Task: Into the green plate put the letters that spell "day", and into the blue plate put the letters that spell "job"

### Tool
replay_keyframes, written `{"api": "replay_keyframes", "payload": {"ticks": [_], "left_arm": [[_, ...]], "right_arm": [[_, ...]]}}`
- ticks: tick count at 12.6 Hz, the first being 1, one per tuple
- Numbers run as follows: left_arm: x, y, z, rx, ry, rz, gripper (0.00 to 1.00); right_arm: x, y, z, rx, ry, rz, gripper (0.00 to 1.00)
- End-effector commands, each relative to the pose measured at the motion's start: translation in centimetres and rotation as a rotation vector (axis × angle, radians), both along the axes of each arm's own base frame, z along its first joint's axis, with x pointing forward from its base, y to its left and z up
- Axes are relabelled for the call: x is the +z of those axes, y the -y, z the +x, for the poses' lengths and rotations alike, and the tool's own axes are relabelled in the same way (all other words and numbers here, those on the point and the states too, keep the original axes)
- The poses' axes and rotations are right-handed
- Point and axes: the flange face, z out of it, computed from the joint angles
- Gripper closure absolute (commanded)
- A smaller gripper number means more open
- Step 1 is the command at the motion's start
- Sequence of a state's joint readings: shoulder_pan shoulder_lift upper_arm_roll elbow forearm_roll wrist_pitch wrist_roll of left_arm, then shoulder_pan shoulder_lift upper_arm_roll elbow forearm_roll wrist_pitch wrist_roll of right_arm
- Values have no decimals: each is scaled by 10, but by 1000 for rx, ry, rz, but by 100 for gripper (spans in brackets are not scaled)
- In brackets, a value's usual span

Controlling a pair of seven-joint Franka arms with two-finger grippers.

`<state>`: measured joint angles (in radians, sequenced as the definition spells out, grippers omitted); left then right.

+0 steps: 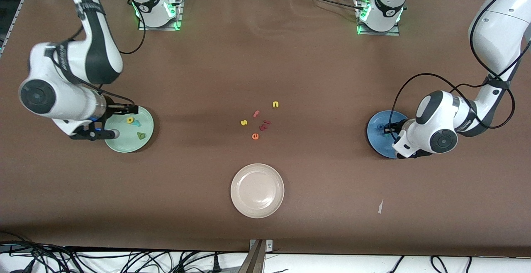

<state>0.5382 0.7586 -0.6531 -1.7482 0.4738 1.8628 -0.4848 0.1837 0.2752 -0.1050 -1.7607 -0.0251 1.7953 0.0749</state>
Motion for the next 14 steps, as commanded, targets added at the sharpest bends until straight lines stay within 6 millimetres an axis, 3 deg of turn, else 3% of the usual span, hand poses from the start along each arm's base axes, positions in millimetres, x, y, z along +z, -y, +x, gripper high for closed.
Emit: {"api": "replay_keyframes", "payload": {"ticks": [1,2,3,5,8,9,11,14], "left_arm": [[3,-6,-1,-48,10,-17,76],[3,-10,0,-54,9,-23,28],[5,-14,0,-54,12,-26,0],[14,-15,5,-94,18,-41,0],[59,-13,21,-96,96,-24,0],[79,-8,26,-102,132,-20,0],[138,11,48,-93,222,-54,0],[207,45,60,-139,266,-85,0]], "right_arm": [[73,23,-15,-38,-16,0,0],[99,25,-17,-43,-39,-1,0],[120,28,-17,-44,-40,-1,0],[144,40,-22,-21,-14,6,0],[163,67,-25,-88,47,57,0],[162,68,-26,-89,41,62,0],[172,68,-31,-89,39,68,0],[179,62,-35,-86,13,62,0]]}}
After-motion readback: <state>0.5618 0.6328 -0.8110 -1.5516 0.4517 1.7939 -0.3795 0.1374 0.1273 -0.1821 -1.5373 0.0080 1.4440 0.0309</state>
